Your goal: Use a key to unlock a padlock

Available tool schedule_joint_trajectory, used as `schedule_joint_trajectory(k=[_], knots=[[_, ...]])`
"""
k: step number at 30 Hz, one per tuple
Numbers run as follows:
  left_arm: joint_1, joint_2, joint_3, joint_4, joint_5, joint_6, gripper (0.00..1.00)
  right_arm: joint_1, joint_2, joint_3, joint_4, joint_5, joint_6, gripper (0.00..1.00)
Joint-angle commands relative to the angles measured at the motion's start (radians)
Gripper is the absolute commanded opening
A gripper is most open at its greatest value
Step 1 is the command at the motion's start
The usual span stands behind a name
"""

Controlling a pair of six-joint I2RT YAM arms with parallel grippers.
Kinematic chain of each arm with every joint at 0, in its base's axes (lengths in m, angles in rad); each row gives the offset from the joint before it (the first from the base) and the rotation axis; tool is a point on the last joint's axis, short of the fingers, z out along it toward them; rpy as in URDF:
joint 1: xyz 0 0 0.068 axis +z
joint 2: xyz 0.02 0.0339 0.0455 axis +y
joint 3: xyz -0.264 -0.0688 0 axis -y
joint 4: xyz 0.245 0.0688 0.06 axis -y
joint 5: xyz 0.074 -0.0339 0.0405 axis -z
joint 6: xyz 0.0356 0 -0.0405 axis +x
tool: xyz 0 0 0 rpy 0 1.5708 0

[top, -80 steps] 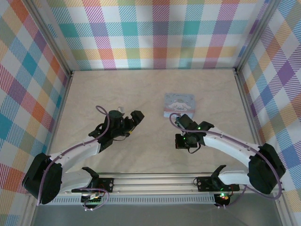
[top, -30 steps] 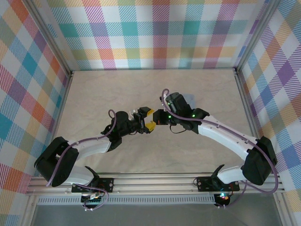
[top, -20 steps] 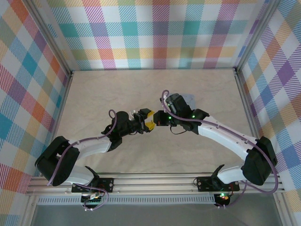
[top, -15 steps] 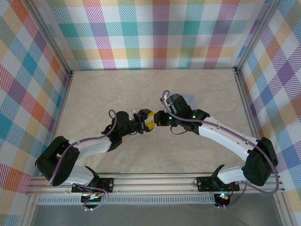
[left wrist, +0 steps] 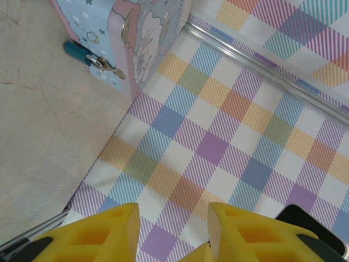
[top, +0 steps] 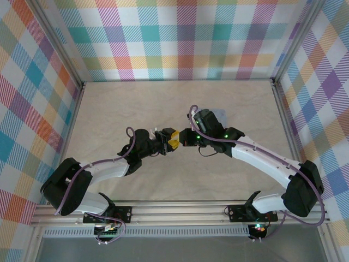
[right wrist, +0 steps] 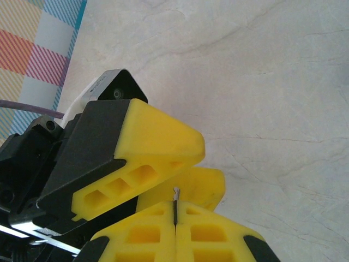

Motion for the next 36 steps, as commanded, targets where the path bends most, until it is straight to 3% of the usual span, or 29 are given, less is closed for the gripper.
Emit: schedule_joint_trajectory(k=[1,21,36], knots=[[-0.016,-0.007,-0.005,0.017,0.008,0.006,0.35,0.007,-0.03,-0.016,0.002,0.012,0.004,0.0],[-0.018,-0.01,0.0,-0.013,0.01,0.023,0.18,0.007,-0.055,-0.024,0.003,0.036,0.007,0.0],[-0.018,-0.009,0.003,-0.027,0.011,0.032,0.11,0.007,-0.065,-0.028,-0.001,0.049,0.007,0.0]])
